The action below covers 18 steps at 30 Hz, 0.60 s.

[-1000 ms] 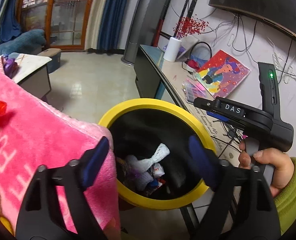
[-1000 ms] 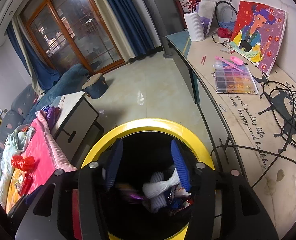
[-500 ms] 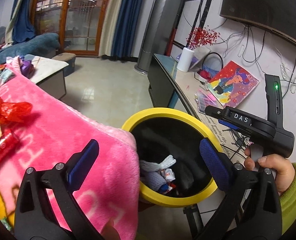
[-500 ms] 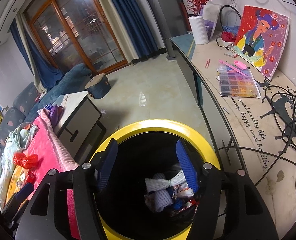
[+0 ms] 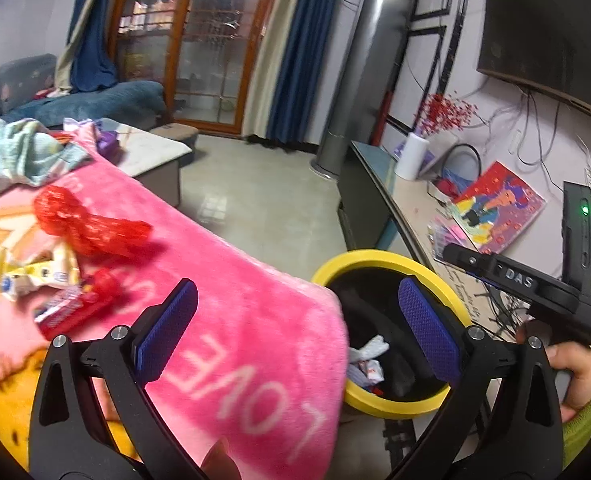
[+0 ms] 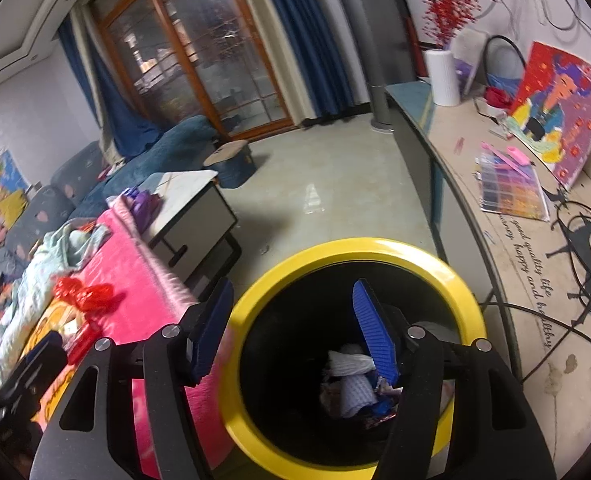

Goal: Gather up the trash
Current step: 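Move both tools back over the remaining trash on the blanket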

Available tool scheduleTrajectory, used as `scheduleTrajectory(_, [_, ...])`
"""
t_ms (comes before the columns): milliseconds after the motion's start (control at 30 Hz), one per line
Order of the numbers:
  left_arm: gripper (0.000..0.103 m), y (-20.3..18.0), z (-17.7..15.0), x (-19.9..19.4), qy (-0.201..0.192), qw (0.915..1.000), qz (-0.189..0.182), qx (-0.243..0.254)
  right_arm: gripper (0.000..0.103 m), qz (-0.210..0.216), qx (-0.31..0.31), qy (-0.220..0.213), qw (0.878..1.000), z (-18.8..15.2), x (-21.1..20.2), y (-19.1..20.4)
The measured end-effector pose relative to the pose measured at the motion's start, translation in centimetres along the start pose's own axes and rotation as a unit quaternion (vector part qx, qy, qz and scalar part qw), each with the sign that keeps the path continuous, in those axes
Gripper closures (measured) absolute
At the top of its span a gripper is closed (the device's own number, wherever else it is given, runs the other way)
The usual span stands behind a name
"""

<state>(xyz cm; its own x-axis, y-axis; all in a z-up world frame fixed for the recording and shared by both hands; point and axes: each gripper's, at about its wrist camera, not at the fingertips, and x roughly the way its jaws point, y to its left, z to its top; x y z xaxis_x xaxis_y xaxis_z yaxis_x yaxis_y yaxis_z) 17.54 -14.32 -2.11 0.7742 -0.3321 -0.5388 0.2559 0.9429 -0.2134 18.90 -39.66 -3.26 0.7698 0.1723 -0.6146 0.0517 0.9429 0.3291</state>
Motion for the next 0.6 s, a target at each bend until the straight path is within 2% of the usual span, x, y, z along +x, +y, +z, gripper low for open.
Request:
scheduleTrajectory(300, [0.011, 2.9, 0.7, -2.9, -0.038, 0.9983, 0.042, -0.013, 0.040, 0.044, -0.052, 0.019, 0.997, -1.0, -0.2, 5.3])
scheduleTrajectory(600, [0.011, 6.3, 1.5, -5.4, -0.073, 0.9934, 0.083, -0.032, 0.038, 0.068, -0.102, 0.035, 0.992, -2.4, 0.1, 10.2])
